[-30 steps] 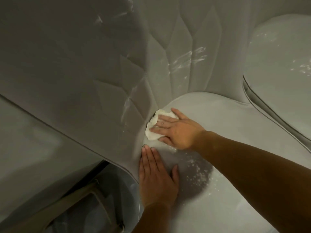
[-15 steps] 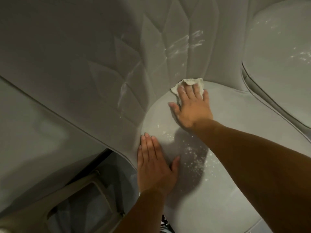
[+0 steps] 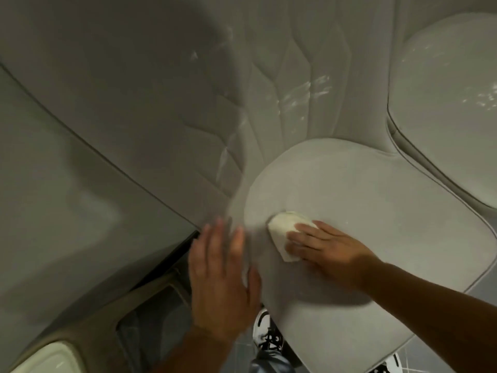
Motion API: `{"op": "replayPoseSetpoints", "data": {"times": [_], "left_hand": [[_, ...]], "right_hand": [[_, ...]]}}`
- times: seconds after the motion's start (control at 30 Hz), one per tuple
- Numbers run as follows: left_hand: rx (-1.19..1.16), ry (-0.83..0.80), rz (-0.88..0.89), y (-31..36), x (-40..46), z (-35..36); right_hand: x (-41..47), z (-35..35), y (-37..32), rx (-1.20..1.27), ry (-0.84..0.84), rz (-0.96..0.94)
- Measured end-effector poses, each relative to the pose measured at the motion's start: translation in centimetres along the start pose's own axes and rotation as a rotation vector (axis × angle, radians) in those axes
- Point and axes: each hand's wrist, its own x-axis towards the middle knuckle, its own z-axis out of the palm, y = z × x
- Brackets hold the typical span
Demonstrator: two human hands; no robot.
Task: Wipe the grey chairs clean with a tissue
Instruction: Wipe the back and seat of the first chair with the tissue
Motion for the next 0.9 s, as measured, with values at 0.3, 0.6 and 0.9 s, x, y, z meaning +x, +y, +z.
{"op": "replayPoseSetpoints", "data": {"times": [0.3,0.6,0.9], "left_hand": [[-0.241,0.529,-0.581,-1.3,10.7,-3.8],[-0.571,0.503,-0.767,-2.0,12.4,-1.6],[-0.561,0.549,-0.576,-2.9,11.7,-0.1]], "right_hand": [[-5.7,-1.0,-1.3,0.139,0.086,0.761],[6.5,-2.3,1.5,0.325,0.264,0.772],[12.7,0.8,-1.9,0.101,0.117,0.538]]}}
